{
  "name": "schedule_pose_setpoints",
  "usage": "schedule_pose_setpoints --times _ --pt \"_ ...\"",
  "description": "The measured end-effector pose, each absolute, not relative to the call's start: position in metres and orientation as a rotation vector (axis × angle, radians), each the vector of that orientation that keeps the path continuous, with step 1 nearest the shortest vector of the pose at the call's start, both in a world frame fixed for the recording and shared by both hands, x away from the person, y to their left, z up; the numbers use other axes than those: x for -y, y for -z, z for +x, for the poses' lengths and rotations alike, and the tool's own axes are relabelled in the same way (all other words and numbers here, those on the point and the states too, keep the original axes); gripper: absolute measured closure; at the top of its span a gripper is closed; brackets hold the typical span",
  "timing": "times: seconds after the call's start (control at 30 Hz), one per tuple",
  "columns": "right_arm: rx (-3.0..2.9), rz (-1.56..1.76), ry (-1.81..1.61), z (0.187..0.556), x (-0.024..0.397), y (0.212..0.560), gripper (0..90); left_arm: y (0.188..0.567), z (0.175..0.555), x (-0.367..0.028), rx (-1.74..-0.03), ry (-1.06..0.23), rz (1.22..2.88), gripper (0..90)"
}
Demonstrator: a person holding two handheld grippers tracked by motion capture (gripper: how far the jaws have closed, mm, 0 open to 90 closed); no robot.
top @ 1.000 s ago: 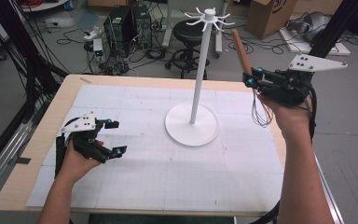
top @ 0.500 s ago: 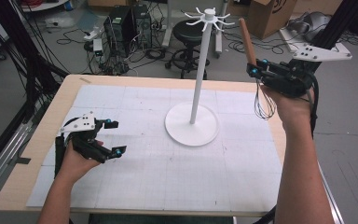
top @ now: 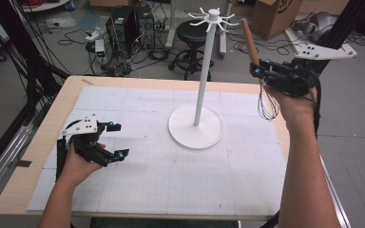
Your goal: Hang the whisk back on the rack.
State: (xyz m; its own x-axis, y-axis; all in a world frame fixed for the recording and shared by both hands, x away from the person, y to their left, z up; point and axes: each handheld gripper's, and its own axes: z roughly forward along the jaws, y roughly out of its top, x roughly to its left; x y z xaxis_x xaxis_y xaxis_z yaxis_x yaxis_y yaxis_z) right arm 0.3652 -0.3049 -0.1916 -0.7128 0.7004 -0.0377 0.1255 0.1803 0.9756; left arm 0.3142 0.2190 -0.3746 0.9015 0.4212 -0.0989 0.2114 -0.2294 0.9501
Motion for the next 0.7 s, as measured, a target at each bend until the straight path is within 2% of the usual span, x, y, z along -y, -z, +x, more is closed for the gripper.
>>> schedule_pose_setpoints --times 0.7 --pt "-1.999 0.776 -1.563 0.375 0.290 0.192 71.7 0.375 0.314 -0.222 -0.475 -0.211 1.814 1.6"
